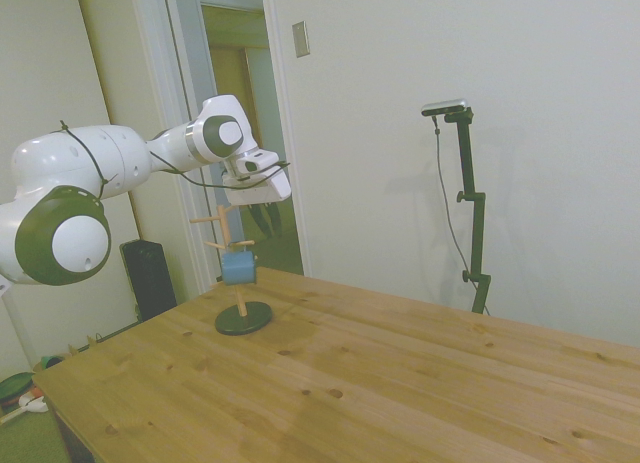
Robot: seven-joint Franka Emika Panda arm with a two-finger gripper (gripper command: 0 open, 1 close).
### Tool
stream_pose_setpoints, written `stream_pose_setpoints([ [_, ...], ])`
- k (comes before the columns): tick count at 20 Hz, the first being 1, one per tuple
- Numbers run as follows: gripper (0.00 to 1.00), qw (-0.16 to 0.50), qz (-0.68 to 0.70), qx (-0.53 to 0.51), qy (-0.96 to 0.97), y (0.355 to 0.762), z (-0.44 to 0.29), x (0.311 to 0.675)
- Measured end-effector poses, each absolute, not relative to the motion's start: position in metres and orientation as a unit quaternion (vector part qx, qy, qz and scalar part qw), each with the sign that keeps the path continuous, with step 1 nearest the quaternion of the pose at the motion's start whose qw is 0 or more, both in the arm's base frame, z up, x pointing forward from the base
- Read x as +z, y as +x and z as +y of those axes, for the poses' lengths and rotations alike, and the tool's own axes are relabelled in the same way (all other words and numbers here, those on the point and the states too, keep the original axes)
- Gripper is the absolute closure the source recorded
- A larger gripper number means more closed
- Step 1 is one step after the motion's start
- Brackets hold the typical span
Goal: Hang the mug
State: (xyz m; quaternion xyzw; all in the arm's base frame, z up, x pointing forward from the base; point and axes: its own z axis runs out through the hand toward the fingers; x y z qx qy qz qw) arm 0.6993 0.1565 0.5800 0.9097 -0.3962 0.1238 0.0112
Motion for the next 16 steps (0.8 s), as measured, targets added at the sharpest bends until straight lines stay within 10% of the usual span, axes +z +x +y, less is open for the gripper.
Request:
stream_pose_setpoints([
  [16, 0.0, -0.035, -0.451, 0.107, 0.885, 0.641, 0.035, 0.581],
])
